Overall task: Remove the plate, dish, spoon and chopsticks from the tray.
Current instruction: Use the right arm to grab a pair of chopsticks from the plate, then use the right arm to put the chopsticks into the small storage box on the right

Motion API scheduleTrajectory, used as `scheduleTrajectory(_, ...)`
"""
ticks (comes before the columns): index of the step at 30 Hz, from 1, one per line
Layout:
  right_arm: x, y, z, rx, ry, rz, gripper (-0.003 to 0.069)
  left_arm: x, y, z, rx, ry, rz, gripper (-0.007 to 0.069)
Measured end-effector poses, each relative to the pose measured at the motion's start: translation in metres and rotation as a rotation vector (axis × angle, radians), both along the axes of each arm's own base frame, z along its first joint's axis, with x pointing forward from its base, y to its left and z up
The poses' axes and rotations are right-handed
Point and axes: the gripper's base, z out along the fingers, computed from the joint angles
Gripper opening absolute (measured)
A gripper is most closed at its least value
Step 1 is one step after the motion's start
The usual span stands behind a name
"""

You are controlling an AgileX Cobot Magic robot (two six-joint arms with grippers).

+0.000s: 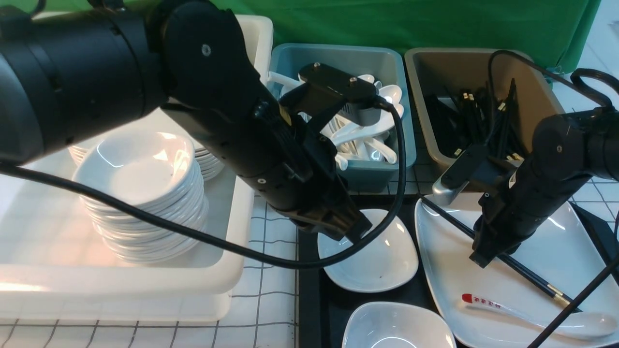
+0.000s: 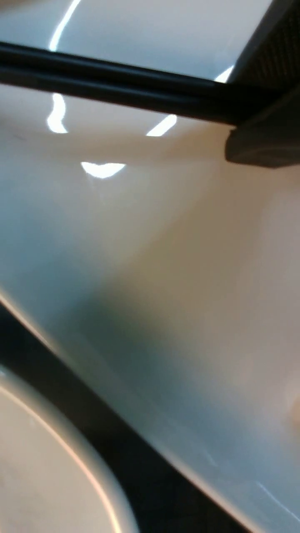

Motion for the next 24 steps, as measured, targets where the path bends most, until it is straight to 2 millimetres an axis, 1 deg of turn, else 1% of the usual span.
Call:
scheduleTrajectory(7,-0.004,-0.002,0.019,0.001,-0.036,0.022,0.0111,0.000,0.000,0.000,-0.001,0.002,0.004,-0.0003)
scheduleTrajectory(12,-0.018,-0.005,0.044,-0.003,-0.030,0.032,0.0111,0.004,-0.003,0.003,-0.042,-0.033,0.031,-0.0003)
scheduleTrajectory(13,-0.019,-0.006,0.045,-0.004,-0.030,0.035,0.0111,0.004,-0.003,0.003,-0.046,-0.036,0.033,-0.0003)
scheduleTrajectory(15,-0.029,-0.008,0.056,-0.014,0.006,0.061,0.0111,0.009,-0.006,0.007,-0.104,-0.081,0.064,-0.0003)
scheduleTrajectory(20,-0.047,-0.009,0.073,0.001,0.069,0.100,0.0111,0.021,-0.013,0.018,-0.252,-0.193,0.152,-0.0003)
scheduleTrajectory(23,-0.051,-0.008,0.082,0.032,0.054,0.098,0.0111,0.027,-0.014,0.024,-0.305,-0.258,0.187,-0.0003)
scheduleTrajectory(24,-0.055,-0.007,0.092,0.065,0.009,0.096,0.0111,0.031,-0.015,0.028,-0.334,-0.319,0.202,-0.0003)
